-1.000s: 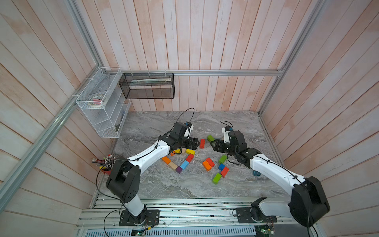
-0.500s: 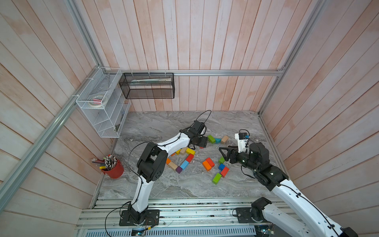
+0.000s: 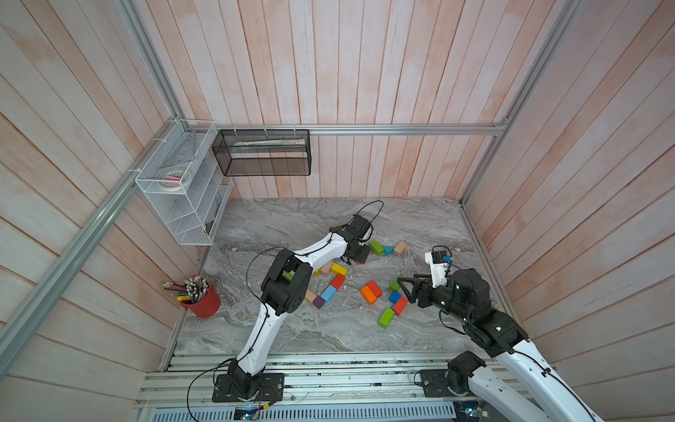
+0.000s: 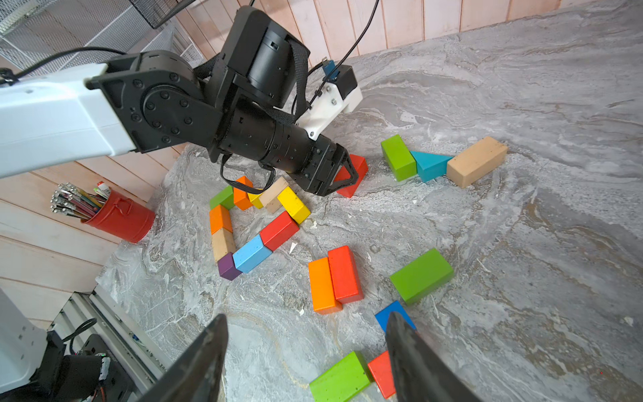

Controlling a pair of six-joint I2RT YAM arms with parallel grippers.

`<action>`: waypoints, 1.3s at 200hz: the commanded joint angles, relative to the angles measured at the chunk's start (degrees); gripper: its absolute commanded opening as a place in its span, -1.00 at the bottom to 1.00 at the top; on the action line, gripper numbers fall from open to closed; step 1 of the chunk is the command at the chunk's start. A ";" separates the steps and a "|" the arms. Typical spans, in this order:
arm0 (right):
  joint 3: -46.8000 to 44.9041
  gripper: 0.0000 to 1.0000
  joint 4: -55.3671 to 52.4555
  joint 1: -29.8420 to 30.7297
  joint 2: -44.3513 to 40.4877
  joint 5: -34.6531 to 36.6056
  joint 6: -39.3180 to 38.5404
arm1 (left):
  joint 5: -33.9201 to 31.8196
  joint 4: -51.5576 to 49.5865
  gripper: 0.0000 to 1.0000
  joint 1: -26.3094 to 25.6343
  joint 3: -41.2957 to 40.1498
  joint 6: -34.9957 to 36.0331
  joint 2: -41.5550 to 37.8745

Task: Assemble a heart with building blocks
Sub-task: Assemble the building block at the center of the board.

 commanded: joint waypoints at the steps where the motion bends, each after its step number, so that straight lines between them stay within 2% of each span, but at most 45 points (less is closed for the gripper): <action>1: -0.31 0.42 -1.38 -0.28 -0.47 0.77 -0.99 | 0.55 -2.90 -0.09 -0.31 3.04 4.47 2.34; 48: -0.78 0.39 -0.97 -0.22 -1.40 0.34 -0.87 | 0.81 -3.41 -0.23 -0.33 3.64 13.43 3.21; 69: -0.94 0.38 -0.66 -0.21 -1.41 0.08 -0.81 | 0.33 -2.13 -0.39 -0.33 2.79 18.34 2.95; 79: -0.92 0.37 -0.54 -0.22 -1.39 0.09 -0.83 | 0.18 -1.43 -0.55 -0.33 2.43 20.73 3.02; 95: -1.05 0.36 -0.52 -0.22 -1.42 -0.02 -0.85 | 0.25 -0.59 -0.60 -0.07 2.24 23.50 3.34; 121: -1.04 0.35 -0.52 -0.22 -1.53 -0.02 -0.83 | 4.32 -0.08 -0.61 0.99 2.68 24.45 3.38; 153: -1.21 0.34 -0.35 -0.22 -1.57 0.02 -0.71 | 4.75 0.54 -0.62 1.04 3.23 26.51 4.12; 260: -1.39 0.33 -0.17 -0.21 -1.53 -0.27 -0.62 | 4.34 0.73 -0.63 1.40 6.71 25.53 7.83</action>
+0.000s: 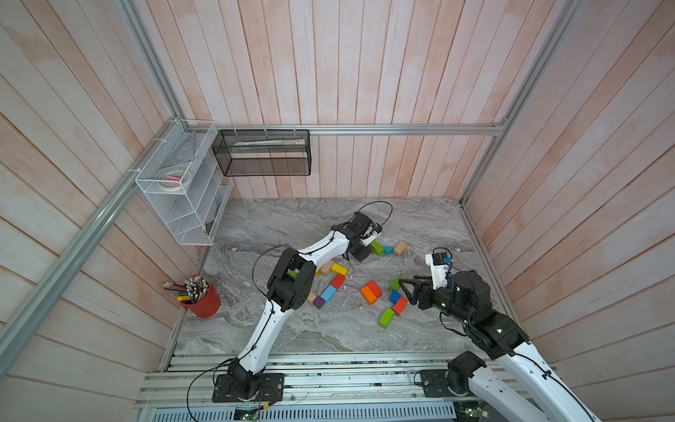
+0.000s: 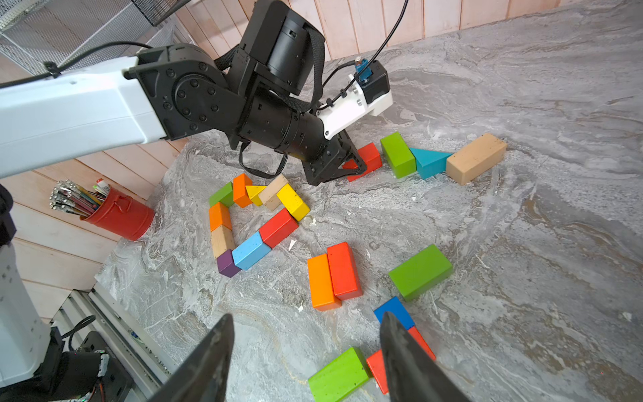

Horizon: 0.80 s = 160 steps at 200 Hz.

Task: Assemble a heart with building blocks
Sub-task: Assemble the building block at the center of the board.

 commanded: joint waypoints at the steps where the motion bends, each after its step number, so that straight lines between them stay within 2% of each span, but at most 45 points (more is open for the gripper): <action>1: -0.67 0.33 0.03 -0.21 -0.44 -0.26 -0.59 | 1.03 -0.62 -0.63 0.43 0.55 0.75 2.88; 160: -0.85 0.32 0.20 -0.22 -0.38 -0.17 -0.54 | 2.54 -0.15 -0.63 0.48 1.51 1.29 3.69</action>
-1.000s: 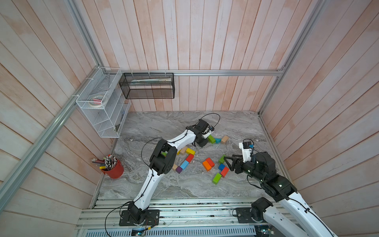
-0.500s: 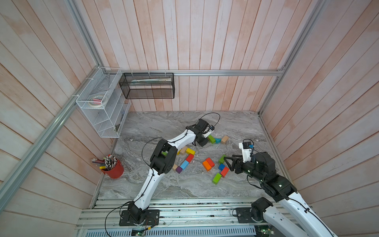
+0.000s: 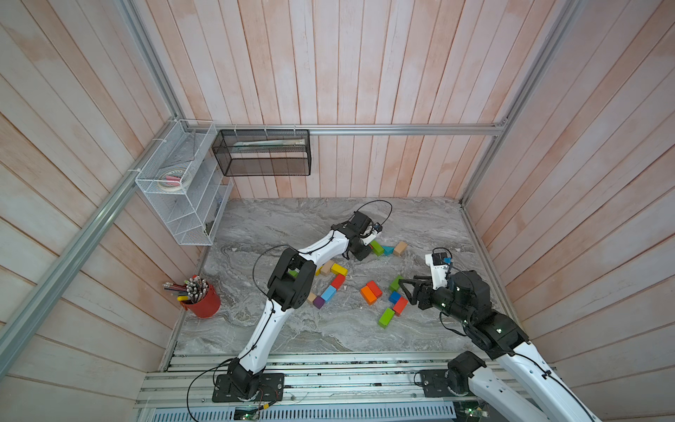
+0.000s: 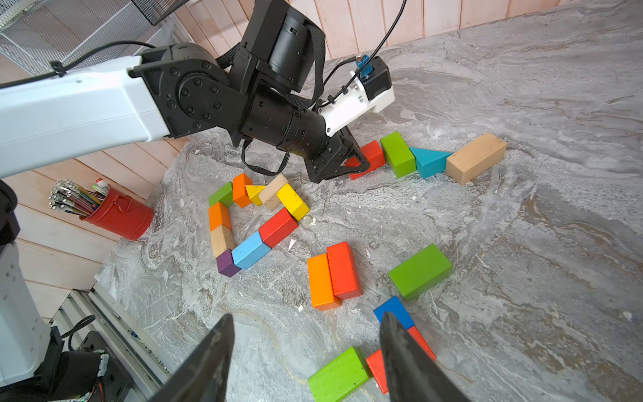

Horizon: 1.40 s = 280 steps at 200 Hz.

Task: Assemble a heart with building blocks
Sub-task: Assemble the building block at the center of the board.

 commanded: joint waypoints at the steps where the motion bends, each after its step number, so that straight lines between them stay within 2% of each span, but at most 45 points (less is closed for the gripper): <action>1: -0.78 0.32 0.18 -0.22 -0.38 -0.15 -0.56 | 0.92 -0.74 -0.63 0.22 0.83 0.84 3.12; 70: -0.78 0.31 0.09 -0.19 -0.17 -0.30 -0.57 | 0.57 -0.88 -0.59 0.40 1.18 0.63 3.42; 101: -0.56 0.32 -0.25 -0.26 -0.01 0.36 -0.10 | 1.64 -2.97 -0.36 0.58 2.12 0.24 3.27; 119: -0.43 0.32 -0.44 -0.21 0.33 0.71 0.44 | 2.48 -4.09 -0.04 0.79 2.25 -0.55 2.68; 133: -0.46 0.32 -0.36 -0.21 0.70 0.82 1.14 | 2.58 -3.36 0.13 0.73 0.68 -0.97 1.37; 150: -1.11 0.31 -0.08 -0.26 1.28 1.20 2.81 | 2.95 -1.91 0.25 0.76 -1.59 -1.55 -1.00; 178: -2.08 0.30 0.10 -0.22 3.65 5.80 8.18 | 2.42 1.65 0.51 0.77 -5.67 -3.20 -5.88; 234: -0.13 0.29 -1.05 -0.37 16.81 14.07 17.35 | 6.85 6.19 0.88 0.94 -11.39 -9.13 -19.67; 258: 2.12 0.22 -0.17 -1.10 23.09 14.50 18.46 | 10.53 8.72 0.98 1.82 -16.57 -11.92 -26.51; 280: 3.70 0.15 1.94 -1.77 28.45 14.52 18.84 | 18.07 11.85 1.00 4.04 -21.87 -16.04 -32.43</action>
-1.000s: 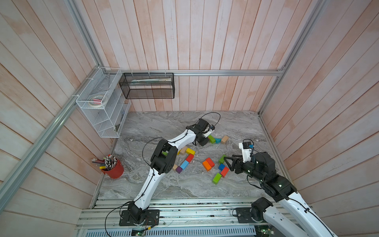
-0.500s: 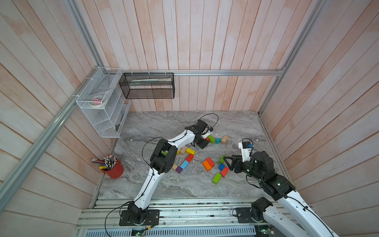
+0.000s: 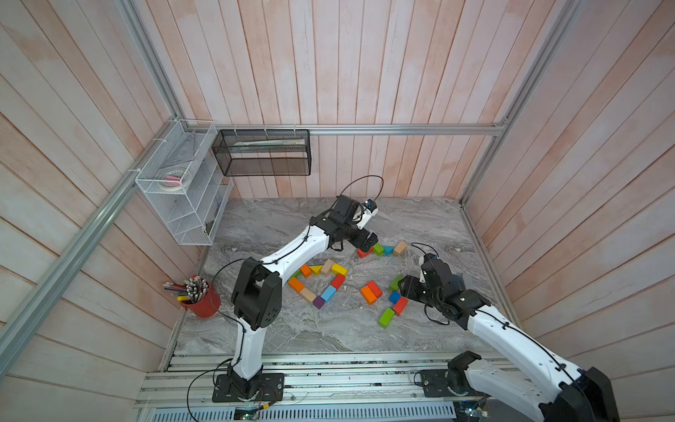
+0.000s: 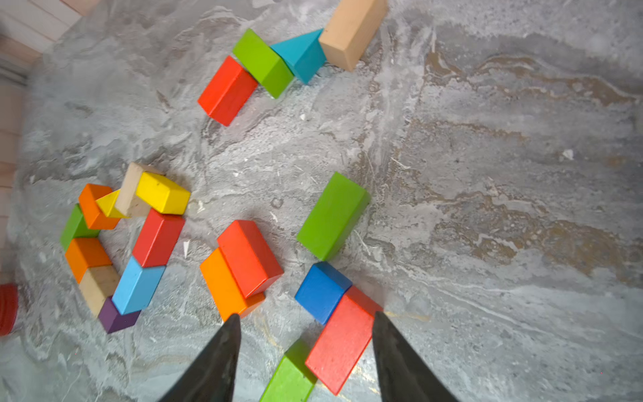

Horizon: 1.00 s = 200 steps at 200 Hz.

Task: Assemble a heart with building blocks
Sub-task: Assemble the building block at the center of the board, then move the building block to the center of the board.

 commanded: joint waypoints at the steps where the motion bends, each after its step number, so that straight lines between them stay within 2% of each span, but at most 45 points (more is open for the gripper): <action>1: 3.17 0.15 1.92 -0.78 4.13 2.09 2.03 | 9.00 4.47 1.00 2.52 -5.18 -5.63 -4.61; 24: 5.21 0.12 3.38 -1.61 10.25 2.14 1.63 | 15.98 7.86 0.99 5.02 -10.64 -9.51 -10.08; 50: 7.37 0.11 4.82 -1.84 16.30 1.77 1.35 | 18.96 8.52 1.00 6.18 -13.58 -10.96 -15.12; 87: 9.19 0.11 4.93 -1.89 23.49 1.24 1.23 | 18.77 11.59 0.98 6.33 -20.43 -11.14 -21.96; 110: 9.53 0.11 6.45 -1.82 26.11 0.95 1.04 | 18.23 9.90 0.98 6.41 -19.93 -11.14 -23.58; 143: 13.30 -0.14 4.30 -1.97 30.64 3.03 -2.36 | 15.38 8.18 0.97 6.68 -20.15 -9.90 -25.91; 176: 18.04 -0.54 -1.56 -2.22 34.54 5.55 -11.55 | 15.14 8.18 0.96 7.07 -20.47 -9.38 -27.37; 200: 20.62 -0.58 -5.75 -2.40 36.08 6.64 -20.12 | 16.16 8.35 0.96 8.05 -20.33 -9.93 -27.87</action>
